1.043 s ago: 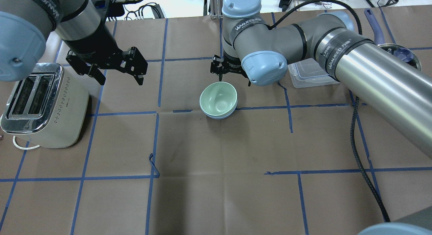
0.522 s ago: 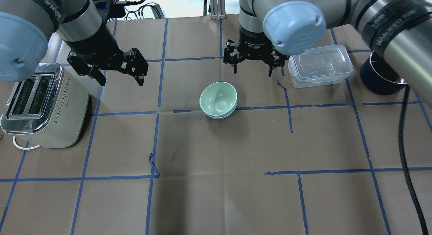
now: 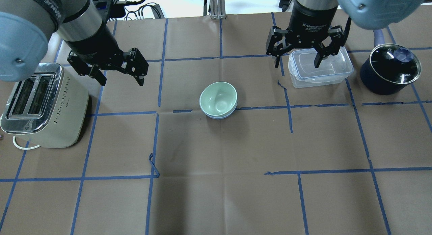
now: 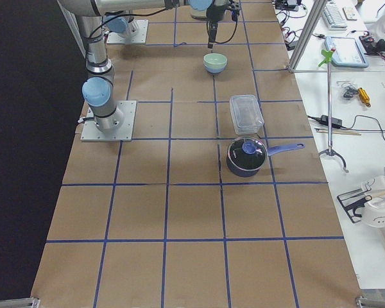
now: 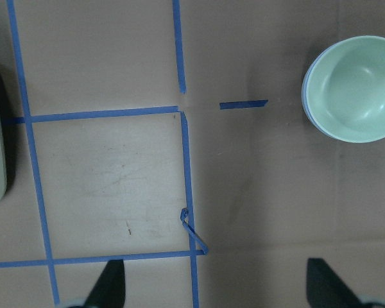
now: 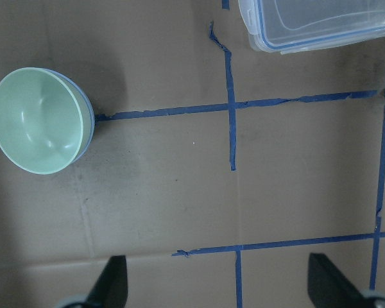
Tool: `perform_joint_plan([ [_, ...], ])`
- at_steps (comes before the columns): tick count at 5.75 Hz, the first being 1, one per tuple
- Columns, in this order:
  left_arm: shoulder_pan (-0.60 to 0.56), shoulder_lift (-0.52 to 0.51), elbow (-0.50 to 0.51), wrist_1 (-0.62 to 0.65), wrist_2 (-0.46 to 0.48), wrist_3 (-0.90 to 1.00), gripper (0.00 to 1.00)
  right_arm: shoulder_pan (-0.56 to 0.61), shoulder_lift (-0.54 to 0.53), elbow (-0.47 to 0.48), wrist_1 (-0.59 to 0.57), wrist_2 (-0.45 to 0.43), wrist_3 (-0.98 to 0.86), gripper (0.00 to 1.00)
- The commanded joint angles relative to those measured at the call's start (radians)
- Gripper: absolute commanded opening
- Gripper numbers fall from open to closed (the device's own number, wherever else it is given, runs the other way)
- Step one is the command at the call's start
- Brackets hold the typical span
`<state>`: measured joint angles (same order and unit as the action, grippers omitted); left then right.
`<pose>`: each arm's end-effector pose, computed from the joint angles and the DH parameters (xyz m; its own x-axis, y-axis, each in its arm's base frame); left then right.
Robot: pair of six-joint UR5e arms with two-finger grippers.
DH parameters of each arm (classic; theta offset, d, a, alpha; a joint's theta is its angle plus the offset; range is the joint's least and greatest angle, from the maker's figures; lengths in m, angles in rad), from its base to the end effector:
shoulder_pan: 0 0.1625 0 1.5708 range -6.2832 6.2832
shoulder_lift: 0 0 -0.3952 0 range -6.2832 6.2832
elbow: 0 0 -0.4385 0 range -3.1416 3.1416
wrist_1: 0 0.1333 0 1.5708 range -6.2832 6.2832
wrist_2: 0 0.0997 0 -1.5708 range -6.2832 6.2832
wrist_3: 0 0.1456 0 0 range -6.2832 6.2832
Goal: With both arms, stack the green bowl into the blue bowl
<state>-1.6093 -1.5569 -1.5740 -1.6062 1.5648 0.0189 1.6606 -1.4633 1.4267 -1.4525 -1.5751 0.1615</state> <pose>-0.1544 -0.5235 0.4143 -0.9983 0.0572 0.0065 0.0574 0.9981 0.0246 0.1831 -0.5539 0.4182 -0.9973 0.0708 0.0174 0.0719 0.9942 0.0799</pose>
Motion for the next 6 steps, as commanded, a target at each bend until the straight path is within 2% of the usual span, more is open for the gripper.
perform_joint_plan([
  [1, 0.002, 0.001, 0.000, 0.000, 0.003, 0.001, 0.98, -0.036, -0.067, 0.082, -0.017, 0.007, -0.039, 1.00],
  [2, 0.002, 0.001, 0.000, 0.000, 0.001, 0.001, 0.98, -0.051, -0.075, 0.093, -0.057, 0.009, -0.040, 1.00],
  [6, 0.002, 0.000, 0.002, 0.000, 0.003, 0.001, 0.98, -0.055, -0.074, 0.084, -0.063, 0.000, -0.036, 1.00],
])
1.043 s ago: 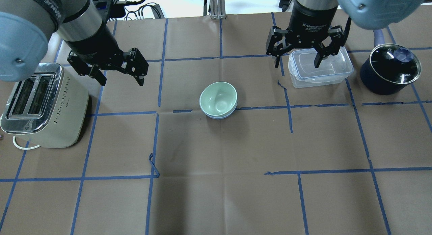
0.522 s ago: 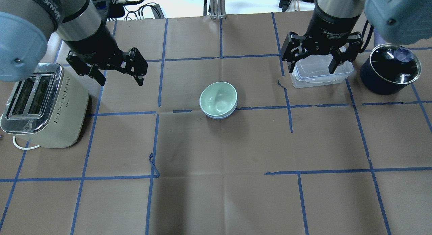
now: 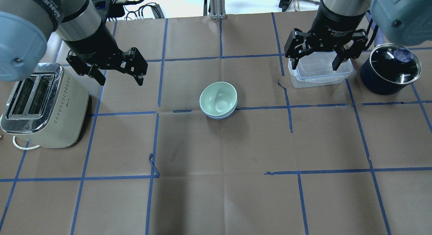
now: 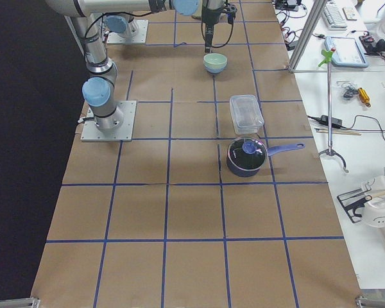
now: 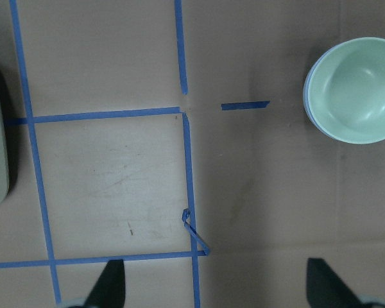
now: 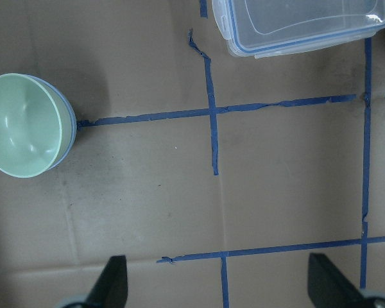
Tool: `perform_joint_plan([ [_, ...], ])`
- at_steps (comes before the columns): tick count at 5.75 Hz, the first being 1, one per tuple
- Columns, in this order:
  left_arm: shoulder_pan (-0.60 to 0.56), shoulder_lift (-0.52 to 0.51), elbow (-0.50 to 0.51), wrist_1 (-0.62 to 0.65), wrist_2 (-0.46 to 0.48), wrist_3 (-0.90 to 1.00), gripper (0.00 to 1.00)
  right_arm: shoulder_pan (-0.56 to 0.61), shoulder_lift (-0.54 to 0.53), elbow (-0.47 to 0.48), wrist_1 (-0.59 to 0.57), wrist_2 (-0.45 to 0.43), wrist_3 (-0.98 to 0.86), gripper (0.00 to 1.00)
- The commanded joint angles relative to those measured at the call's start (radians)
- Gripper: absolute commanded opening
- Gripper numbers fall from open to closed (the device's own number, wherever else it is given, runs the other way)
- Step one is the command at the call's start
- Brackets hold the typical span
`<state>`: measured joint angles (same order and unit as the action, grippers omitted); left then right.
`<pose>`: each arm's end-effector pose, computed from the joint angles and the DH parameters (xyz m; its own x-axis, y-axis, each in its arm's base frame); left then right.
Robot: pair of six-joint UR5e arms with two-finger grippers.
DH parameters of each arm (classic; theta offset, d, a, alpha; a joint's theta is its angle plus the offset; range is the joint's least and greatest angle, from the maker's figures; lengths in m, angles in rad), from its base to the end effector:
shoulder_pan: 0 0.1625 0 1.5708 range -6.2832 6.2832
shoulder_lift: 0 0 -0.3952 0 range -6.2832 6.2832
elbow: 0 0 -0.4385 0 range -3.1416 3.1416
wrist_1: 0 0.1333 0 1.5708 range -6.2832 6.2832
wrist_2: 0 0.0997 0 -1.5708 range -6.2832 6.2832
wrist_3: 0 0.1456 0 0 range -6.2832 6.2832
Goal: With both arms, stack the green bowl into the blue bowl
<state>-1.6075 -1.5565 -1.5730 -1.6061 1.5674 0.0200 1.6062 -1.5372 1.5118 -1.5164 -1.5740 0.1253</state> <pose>-0.1531 -0.5238 0.4151 -0.9984 0.0566 0.0039 0.0567 0.9981 0.0231 0.1521 -0.5420 0.4202 -0.9960 0.0896 0.0068 0.0898 0.9956 0.0284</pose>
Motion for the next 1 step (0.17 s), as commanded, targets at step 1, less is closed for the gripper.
perform_joint_plan([
  [1, -0.002, 0.000, -0.001, 0.000, 0.000, -0.002, 0.98, 0.000, -0.001, 0.001, 0.002, -0.001, 0.000, 1.00],
])
